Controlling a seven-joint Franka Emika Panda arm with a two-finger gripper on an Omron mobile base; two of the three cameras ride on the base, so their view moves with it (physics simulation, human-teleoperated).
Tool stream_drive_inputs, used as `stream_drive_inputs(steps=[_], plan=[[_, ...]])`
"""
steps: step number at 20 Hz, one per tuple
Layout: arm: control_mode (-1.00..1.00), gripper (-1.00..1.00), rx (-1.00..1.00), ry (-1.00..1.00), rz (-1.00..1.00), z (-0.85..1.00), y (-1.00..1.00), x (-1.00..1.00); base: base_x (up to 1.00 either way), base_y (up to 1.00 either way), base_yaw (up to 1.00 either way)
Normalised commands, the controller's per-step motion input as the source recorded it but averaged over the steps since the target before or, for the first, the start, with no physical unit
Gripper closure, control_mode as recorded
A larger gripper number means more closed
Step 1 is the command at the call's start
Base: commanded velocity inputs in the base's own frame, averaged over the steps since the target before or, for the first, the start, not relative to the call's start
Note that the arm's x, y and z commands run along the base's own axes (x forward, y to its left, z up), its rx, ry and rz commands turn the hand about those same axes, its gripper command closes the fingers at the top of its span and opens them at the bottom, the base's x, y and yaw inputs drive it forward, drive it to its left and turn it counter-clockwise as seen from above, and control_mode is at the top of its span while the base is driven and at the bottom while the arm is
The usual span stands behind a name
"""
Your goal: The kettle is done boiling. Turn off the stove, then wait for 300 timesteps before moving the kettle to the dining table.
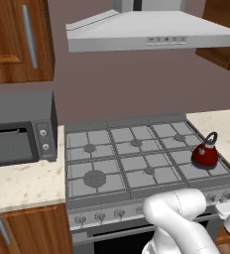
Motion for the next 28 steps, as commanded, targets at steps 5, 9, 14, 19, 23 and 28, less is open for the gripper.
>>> stream_drive_inputs(steps=[5, 9, 14, 19, 23, 28], plan=[[-1.00, -1.00, 0.00, 0.00, 0.00, 0.00, 0.00, 0.06, 0.00, 0.00, 0.00], [-1.00, -1.00, 0.00, 0.00, 0.00, 0.00, 0.00, 0.05, 0.00, 0.00, 0.00], [-1.00, -1.00, 0.00, 0.00, 0.00, 0.00, 0.00, 0.01, 0.00, 0.00, 0.00], [-1.00, 1.00, 0.00, 0.00, 0.00, 0.00, 0.00, 0.00, 0.00, 0.00, 0.00], [-1.00, 1.00, 0.00, 0.00, 0.00, 0.00, 0.01, 0.00, 0.00, 0.00, 0.00], [-1.00, 1.00, 0.00, 0.00, 0.00, 0.00, 0.00, 0.00, 0.00, 0.00, 0.00]])
